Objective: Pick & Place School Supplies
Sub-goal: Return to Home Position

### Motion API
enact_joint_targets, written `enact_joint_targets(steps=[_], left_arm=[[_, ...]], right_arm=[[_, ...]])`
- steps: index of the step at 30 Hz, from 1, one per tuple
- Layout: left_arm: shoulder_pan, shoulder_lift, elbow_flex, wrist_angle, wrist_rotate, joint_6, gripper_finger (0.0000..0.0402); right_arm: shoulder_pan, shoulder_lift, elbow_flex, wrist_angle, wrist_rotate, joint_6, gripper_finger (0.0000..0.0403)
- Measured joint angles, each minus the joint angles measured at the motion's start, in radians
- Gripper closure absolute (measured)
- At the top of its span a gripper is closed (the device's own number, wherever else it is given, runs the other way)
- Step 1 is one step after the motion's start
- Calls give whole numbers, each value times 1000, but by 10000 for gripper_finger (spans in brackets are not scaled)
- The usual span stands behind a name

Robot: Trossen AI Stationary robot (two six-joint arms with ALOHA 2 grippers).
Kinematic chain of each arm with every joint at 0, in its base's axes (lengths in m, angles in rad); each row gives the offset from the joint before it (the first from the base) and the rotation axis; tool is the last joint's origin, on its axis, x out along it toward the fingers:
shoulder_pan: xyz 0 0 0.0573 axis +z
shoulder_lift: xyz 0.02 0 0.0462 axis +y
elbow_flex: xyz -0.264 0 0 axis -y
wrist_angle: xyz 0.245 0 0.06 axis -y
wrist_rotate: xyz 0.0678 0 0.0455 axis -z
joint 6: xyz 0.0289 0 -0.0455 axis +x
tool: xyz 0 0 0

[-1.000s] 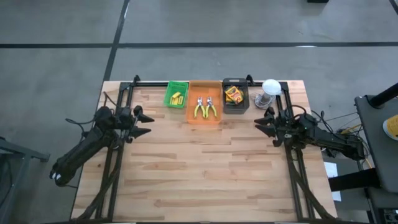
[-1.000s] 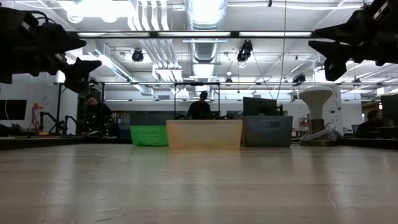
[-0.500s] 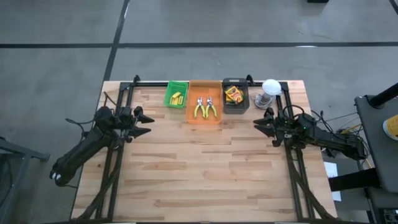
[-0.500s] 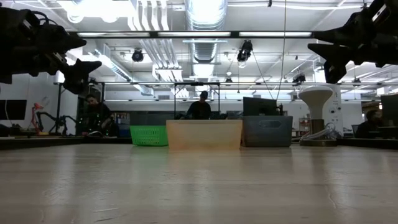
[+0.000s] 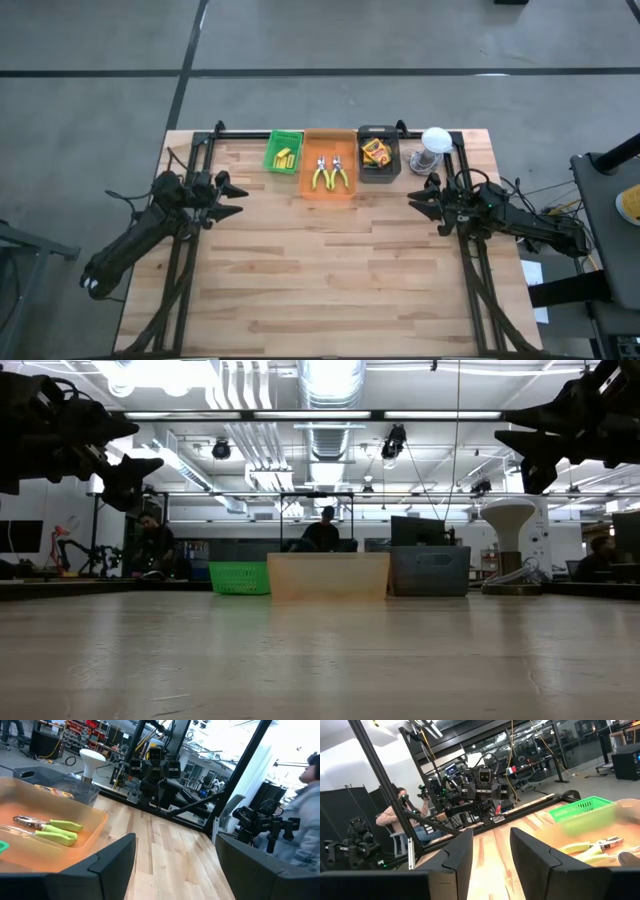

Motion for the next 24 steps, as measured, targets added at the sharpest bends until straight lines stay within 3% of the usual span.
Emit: enact_joint_targets(steps=[24], left_arm=[[0,0,-1,-1,0,0,122]], right_arm=[[0,0,0,0,0,0,273]])
